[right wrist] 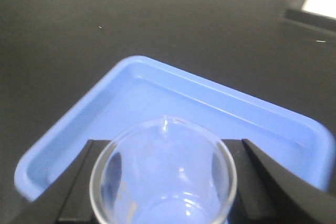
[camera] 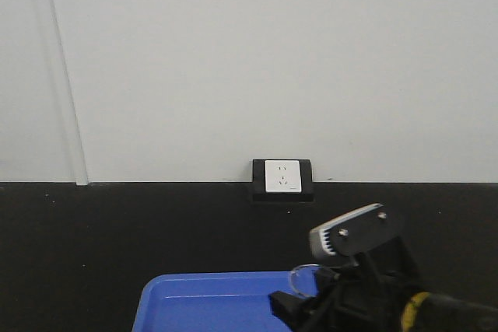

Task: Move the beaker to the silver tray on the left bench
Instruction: 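Close the right gripper on the beaker and lift it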

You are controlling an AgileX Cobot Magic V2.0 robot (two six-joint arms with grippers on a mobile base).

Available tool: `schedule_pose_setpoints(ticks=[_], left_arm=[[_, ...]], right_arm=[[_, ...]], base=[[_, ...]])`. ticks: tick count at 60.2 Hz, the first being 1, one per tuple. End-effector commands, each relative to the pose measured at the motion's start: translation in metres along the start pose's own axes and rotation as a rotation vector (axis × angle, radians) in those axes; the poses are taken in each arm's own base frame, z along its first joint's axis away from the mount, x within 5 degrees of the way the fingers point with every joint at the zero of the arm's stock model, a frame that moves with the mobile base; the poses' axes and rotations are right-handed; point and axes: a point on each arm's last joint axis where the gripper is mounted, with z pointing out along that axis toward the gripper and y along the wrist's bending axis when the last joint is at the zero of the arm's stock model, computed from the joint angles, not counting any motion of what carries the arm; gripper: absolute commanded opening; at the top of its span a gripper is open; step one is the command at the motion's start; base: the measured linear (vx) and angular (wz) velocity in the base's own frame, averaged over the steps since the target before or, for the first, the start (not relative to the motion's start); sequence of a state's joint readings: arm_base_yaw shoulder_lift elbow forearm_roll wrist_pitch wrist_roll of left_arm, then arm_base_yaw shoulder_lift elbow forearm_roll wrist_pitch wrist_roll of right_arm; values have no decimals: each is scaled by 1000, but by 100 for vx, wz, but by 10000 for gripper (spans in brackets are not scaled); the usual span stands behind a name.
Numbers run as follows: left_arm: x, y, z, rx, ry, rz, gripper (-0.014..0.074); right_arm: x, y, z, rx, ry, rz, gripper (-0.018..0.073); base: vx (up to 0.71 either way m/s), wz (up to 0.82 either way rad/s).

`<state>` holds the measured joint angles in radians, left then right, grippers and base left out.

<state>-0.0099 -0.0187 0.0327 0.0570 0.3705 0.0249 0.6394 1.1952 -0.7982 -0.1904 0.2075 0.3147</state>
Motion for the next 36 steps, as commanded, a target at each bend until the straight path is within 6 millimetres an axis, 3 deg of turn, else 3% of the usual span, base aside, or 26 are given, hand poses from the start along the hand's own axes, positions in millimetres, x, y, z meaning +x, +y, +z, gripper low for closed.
schedule_pose_setpoints(ticks=[1,14,20,36], left_arm=[[-1,-1,2,6,-63,-3,1],[-1,-1,2,6,-63,-3,1],[-1,-1,2,6,-63,-3,1],[-1,-1,2,6,-63,-3,1]], right_arm=[[-11,-3,-45,9,-103,-34,-14],[18,-10,-108,6,-220,-17,-14],[33,-12,-128,2,-272,-18,-14],[54,-17,-136,26,-287,-66,-14]], base=[[0,0],[0,0],[0,0],[0,0]])
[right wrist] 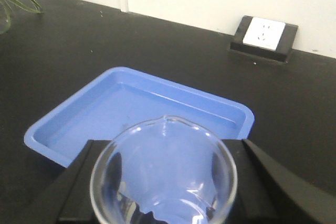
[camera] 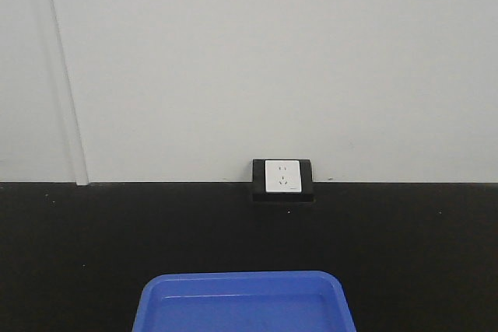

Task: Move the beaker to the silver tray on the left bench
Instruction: 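Close the right gripper on the beaker and lift it, then hold the beaker in the right gripper while the base turns away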

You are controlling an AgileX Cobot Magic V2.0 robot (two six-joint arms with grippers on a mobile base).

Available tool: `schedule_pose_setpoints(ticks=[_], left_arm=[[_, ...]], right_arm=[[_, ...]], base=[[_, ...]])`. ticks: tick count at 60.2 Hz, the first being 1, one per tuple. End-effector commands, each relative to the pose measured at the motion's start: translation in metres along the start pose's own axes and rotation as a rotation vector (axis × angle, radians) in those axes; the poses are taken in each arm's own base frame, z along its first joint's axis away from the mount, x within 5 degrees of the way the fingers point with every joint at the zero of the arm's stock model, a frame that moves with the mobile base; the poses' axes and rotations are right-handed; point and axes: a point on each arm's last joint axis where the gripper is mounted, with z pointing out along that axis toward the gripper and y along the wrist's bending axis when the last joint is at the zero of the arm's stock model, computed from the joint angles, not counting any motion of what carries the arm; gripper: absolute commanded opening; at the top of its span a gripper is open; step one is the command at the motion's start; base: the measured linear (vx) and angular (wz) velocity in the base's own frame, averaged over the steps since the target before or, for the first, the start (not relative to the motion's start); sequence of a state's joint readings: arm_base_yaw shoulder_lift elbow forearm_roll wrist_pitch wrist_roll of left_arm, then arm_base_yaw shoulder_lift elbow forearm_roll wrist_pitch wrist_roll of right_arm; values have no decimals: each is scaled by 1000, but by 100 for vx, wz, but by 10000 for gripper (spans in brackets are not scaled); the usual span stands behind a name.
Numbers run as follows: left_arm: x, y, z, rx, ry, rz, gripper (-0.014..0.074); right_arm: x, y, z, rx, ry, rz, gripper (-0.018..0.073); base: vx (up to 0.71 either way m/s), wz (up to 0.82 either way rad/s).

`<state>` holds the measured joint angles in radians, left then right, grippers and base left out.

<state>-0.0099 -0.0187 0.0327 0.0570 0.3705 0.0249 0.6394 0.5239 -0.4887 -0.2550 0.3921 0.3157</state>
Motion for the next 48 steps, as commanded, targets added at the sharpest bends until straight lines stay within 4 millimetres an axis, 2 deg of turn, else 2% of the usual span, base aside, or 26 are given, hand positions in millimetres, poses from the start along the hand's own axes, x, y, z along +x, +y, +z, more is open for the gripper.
schedule_pose_setpoints(ticks=[1,48], left_arm=[[-1,-1,2,6,-63,-3,1],[-1,-1,2,6,-63,-3,1]], right_arm=[[-14,1,-3,-13,-97,-27,-14],[-13,1,-3,-10,-87,-27,-14]], base=[[0,0],[0,1]])
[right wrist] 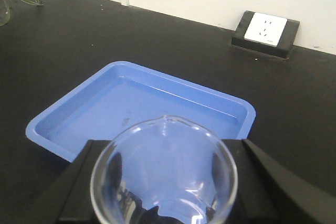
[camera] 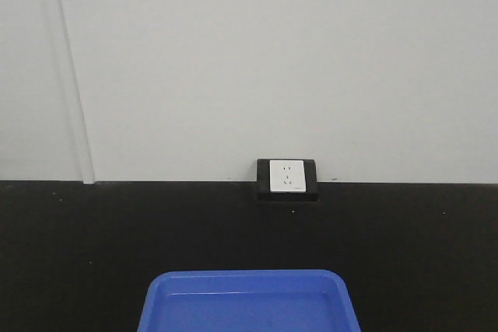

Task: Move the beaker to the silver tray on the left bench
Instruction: 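Hold the beaker in the right gripper while the base turns away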

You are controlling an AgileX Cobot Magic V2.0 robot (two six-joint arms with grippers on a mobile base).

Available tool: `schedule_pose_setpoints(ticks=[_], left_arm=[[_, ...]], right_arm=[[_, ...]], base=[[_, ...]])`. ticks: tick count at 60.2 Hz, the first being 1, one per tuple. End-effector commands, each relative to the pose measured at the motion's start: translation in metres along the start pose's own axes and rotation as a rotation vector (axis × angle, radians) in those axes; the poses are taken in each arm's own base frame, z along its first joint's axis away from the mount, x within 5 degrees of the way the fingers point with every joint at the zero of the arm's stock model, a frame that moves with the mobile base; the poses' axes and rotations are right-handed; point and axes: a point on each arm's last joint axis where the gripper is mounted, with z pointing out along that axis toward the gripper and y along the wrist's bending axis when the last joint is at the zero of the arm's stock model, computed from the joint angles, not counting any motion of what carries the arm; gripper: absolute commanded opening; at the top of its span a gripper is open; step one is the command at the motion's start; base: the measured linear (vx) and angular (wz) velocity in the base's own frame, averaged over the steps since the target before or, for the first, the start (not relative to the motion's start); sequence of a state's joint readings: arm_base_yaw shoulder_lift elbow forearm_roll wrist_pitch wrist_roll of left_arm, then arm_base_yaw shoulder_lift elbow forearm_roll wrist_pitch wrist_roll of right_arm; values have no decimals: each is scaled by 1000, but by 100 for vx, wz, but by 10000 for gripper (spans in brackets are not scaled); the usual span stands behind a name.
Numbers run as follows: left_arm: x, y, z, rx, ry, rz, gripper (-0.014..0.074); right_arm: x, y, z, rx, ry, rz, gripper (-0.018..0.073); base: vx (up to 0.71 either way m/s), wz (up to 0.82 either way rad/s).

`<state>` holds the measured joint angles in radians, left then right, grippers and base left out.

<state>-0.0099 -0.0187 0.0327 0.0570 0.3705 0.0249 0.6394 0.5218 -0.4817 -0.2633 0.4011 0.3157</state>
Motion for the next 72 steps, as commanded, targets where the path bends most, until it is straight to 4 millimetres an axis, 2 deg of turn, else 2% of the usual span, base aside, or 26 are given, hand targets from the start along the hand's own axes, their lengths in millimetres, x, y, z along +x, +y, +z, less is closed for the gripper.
schedule_pose_setpoints(ticks=[1,26,72], left_arm=[[-1,-1,2,6,-63,-3,1],[-1,-1,2,6,-63,-3,1],[-1,-1,2,6,-63,-3,1]], right_arm=[[-16,2,-3,-15,-99,-19,-14],[-16,2,-3,-15,-99,-19,-14],[-16,2,-3,-16,-99,-18,-14]], base=[[-2,4],[-12,-2],[-27,4]])
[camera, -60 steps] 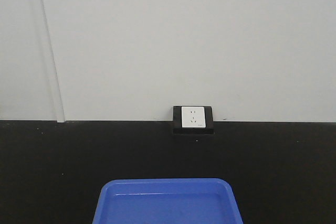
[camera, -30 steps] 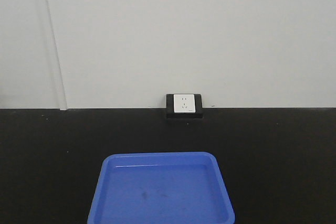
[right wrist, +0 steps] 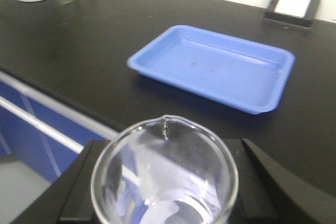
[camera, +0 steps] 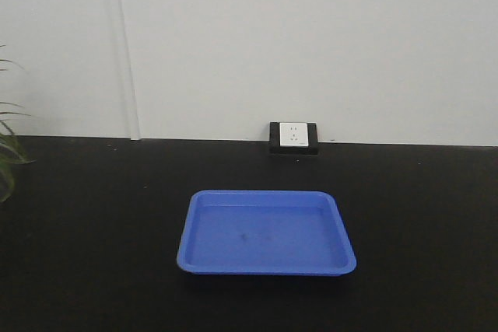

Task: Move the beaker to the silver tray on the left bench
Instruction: 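Hold the beaker in the right gripper while the base turns away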

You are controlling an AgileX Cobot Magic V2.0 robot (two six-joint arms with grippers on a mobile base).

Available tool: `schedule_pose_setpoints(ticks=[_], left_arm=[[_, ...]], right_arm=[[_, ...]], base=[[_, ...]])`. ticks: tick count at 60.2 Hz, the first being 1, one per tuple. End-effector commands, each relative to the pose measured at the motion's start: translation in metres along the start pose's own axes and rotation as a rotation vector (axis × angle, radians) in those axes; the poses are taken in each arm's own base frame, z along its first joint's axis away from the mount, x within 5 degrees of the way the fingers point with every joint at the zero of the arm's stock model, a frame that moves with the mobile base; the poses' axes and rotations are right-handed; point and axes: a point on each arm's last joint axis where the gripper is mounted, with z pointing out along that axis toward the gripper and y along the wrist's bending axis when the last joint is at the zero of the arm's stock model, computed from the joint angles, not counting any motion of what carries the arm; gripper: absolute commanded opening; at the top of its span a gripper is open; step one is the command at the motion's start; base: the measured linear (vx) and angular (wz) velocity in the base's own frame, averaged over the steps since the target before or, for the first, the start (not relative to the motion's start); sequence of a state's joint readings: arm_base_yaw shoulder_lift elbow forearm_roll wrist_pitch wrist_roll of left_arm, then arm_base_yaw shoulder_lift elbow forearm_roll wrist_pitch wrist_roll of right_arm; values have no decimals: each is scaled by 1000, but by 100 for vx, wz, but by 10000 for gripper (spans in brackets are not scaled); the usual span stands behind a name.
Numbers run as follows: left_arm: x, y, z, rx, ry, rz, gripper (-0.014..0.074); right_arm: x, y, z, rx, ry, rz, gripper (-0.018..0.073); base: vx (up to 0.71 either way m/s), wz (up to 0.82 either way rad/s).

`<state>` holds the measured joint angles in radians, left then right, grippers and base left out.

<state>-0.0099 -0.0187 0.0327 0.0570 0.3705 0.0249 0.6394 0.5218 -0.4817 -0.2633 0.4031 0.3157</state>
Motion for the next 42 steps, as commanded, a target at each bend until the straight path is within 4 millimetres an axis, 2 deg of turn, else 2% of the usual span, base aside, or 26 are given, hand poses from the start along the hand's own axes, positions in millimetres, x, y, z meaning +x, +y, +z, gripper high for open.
schedule_pose_setpoints(ticks=[1,42], left_arm=[[-1,-1,2,6,-63,-3,1],[-1,-1,2,6,-63,-3,1]], right_arm=[[-16,2,-3,-16,-101,-18,-14],[-16,2,-3,-17,-102,-17,-14]], base=[[-33,30],[-34,48]])
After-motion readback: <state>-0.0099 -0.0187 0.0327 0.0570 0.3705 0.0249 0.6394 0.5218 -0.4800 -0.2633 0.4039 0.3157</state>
